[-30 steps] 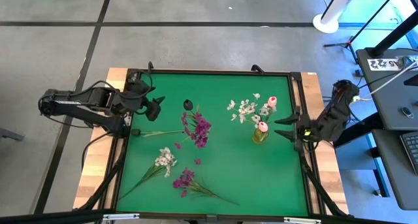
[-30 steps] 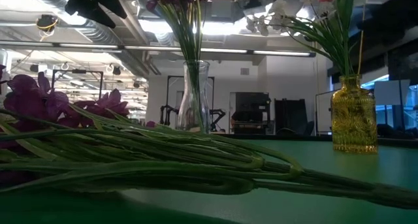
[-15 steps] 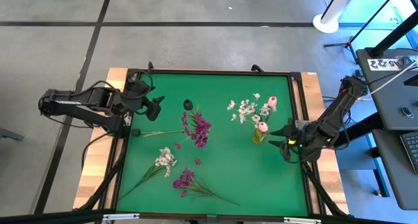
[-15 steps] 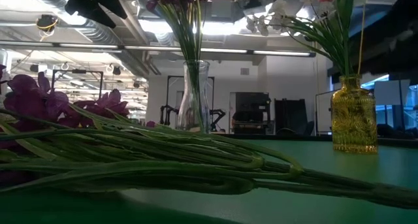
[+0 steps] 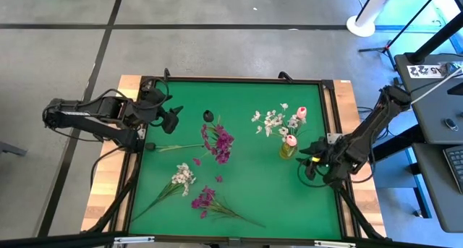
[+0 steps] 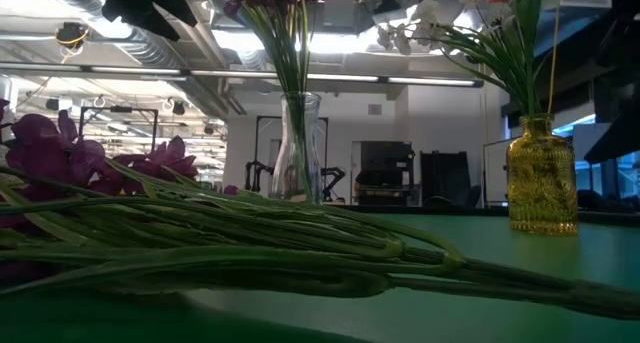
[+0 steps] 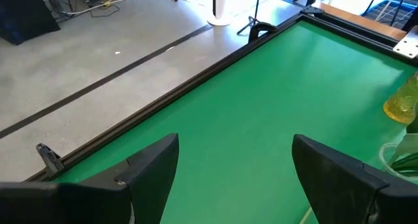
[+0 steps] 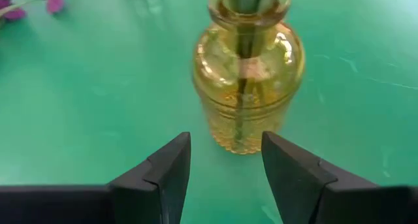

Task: Sort flowers into vase by color
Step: Adjust the yellow vase

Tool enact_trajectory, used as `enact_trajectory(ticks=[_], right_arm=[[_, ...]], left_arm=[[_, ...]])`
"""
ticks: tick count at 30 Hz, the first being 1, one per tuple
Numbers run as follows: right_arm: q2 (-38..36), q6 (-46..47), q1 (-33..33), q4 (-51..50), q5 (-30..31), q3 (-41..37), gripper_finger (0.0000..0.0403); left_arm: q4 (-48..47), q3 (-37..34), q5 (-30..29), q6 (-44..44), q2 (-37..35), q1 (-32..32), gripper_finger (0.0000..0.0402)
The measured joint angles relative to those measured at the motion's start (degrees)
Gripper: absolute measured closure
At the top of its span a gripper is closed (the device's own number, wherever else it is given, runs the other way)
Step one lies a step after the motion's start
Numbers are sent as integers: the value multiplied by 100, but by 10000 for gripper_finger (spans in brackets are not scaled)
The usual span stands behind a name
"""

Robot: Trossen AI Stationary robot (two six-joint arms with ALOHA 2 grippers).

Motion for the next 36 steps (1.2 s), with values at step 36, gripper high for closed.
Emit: enact_trajectory(ticks=[36], right_arm=[[1536,1357,-432,321,1200,-2,214]], left_arm=[[2,0,2,-146,0,0,109]])
